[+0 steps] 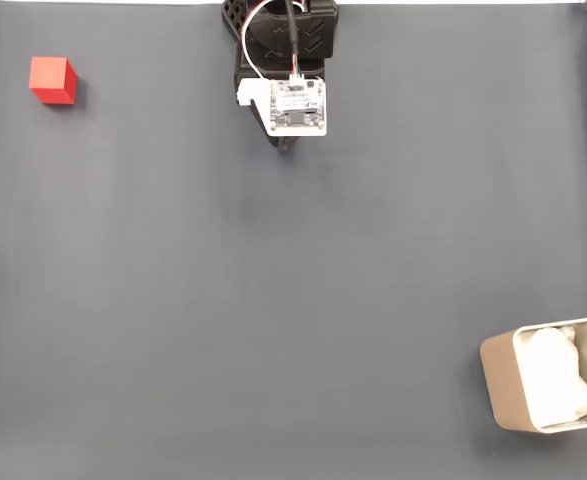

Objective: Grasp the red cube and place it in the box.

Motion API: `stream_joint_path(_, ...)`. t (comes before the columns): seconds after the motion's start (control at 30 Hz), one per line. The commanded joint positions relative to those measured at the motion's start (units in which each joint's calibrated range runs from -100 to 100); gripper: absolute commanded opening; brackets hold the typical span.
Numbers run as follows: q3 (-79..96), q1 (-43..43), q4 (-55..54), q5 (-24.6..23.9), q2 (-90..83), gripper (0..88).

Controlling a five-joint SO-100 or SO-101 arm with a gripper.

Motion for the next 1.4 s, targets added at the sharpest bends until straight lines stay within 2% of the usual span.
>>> stream_joint_path(0.0, 0.5, 0.1, 1.1, -0.2, 0.1, 0.8)
stream_joint_path(1.37, 0.5, 0.1, 1.1, -0.2, 0.1, 0.8)
